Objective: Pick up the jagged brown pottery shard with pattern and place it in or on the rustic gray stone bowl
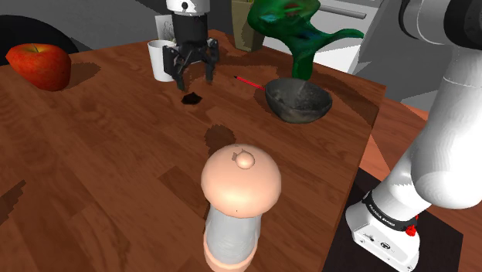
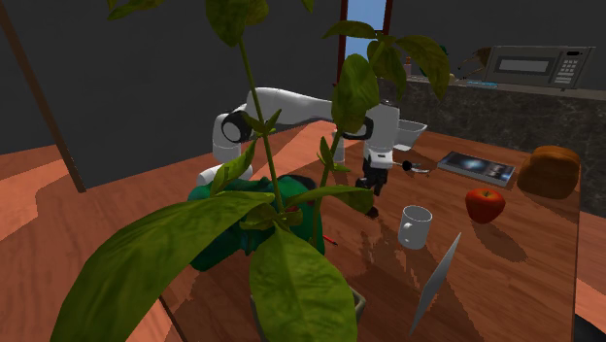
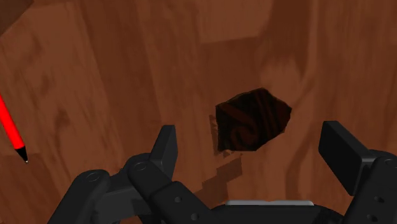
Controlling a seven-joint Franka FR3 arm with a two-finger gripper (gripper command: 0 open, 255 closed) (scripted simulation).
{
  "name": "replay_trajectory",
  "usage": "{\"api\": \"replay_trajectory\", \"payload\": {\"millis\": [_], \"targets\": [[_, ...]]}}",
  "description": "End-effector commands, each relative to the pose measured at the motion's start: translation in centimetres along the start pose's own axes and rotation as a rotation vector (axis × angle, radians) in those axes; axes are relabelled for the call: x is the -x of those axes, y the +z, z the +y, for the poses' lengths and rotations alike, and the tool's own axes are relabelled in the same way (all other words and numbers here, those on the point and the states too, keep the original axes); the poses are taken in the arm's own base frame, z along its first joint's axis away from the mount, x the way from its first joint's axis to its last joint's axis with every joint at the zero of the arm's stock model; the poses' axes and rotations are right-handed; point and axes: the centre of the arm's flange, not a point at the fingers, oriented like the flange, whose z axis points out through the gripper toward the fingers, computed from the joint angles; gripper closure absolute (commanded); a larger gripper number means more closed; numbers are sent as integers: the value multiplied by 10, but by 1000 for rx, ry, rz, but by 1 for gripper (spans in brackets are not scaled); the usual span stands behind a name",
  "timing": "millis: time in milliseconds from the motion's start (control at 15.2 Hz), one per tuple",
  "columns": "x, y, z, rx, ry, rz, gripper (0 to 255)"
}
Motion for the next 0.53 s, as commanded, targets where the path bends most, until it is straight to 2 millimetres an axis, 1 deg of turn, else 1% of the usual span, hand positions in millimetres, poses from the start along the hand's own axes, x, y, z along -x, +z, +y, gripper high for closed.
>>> {"api": "replay_trajectory", "payload": {"millis": [0, 462], "targets": [[-9, 9, -11, 0, 1, -7, 0], [-8, 44, -11, 0, 1, -7, 0]]}}
